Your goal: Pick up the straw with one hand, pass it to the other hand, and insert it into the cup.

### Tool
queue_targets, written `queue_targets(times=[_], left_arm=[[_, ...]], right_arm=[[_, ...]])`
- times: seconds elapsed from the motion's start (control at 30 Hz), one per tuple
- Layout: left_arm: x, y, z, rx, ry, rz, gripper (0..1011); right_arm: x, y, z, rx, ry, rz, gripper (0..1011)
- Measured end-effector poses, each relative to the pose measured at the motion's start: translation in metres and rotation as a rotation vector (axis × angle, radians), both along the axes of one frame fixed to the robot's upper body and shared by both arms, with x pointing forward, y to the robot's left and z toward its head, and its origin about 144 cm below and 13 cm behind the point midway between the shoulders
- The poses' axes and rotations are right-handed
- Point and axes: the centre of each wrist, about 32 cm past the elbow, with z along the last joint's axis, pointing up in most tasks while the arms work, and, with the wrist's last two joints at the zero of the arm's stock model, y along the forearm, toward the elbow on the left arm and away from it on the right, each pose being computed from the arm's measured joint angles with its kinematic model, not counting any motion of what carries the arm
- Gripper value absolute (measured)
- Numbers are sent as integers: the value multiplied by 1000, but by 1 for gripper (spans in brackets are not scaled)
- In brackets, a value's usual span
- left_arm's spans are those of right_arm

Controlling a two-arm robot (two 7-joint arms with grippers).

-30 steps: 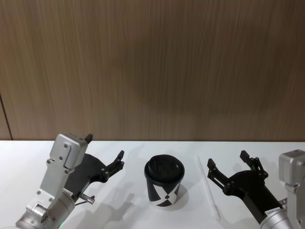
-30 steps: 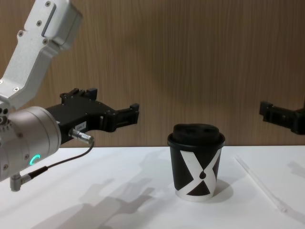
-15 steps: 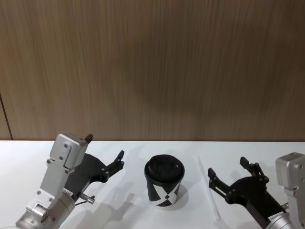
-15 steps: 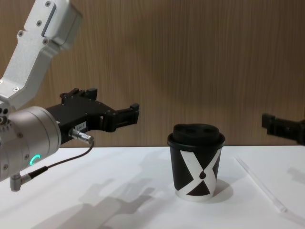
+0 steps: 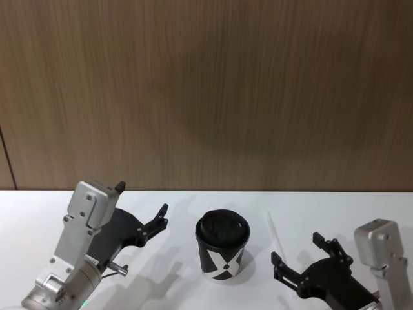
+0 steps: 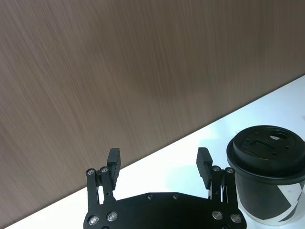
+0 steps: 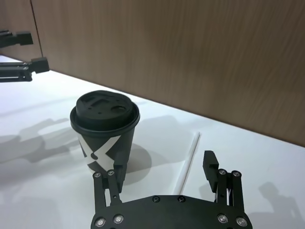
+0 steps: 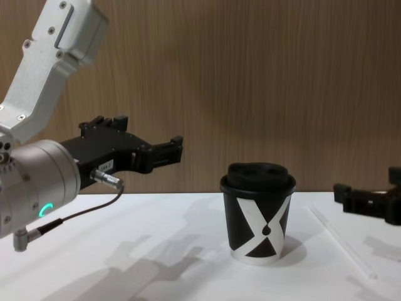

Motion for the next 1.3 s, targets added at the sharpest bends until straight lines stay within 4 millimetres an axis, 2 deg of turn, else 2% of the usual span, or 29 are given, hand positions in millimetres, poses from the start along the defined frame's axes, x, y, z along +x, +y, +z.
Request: queue_targets(times=[0.77, 1.3], left_arm=[[0, 0, 0, 0, 0, 0, 1000], [0, 0, 0, 0, 0, 0, 1000]], right_arm=[[1, 18, -16, 27, 147, -59, 1001], [1, 19, -23, 20, 212, -69, 1001]])
